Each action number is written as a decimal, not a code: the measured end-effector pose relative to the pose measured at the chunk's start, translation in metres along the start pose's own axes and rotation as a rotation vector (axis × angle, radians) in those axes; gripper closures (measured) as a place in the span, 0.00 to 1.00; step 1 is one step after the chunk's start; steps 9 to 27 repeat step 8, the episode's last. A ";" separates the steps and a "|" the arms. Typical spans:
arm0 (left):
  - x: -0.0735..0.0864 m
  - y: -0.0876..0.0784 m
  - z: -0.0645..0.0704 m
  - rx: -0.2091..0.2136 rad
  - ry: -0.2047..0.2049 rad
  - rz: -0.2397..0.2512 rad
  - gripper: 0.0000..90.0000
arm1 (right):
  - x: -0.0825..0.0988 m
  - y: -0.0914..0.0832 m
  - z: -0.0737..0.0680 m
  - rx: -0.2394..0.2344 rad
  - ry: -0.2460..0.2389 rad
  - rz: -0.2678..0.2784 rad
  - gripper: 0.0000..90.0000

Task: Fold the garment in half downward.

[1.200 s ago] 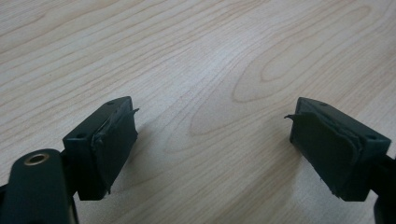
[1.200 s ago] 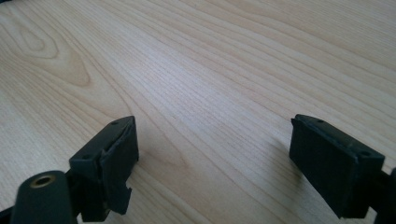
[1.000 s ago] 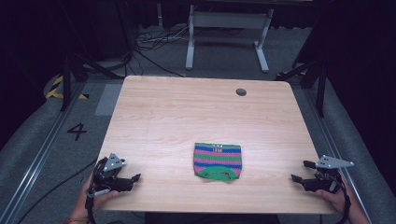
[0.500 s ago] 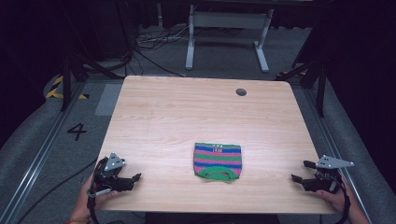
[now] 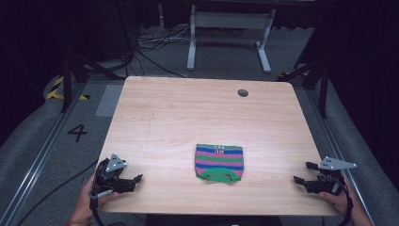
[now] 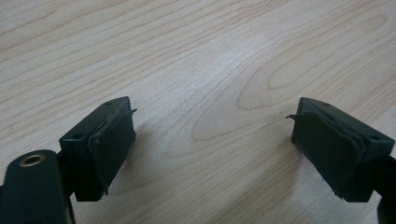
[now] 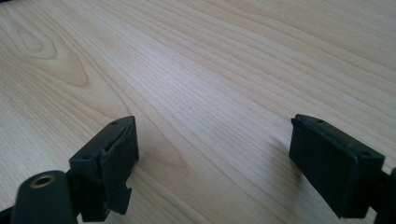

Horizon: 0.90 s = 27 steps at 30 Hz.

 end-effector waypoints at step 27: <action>0.000 0.000 0.000 -0.002 -0.006 0.000 0.15 | 0.000 0.000 0.000 0.000 0.000 0.000 0.18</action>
Point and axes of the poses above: each handheld gripper's, and its own axes: y roughly forward along the jaws, x roughly out of its underside, z roughly to its right, the point moved 4 cm from there along y, roughly forward along the jaws, and after that the axes turned 5 degrees about -x, right-handed, at the moved point
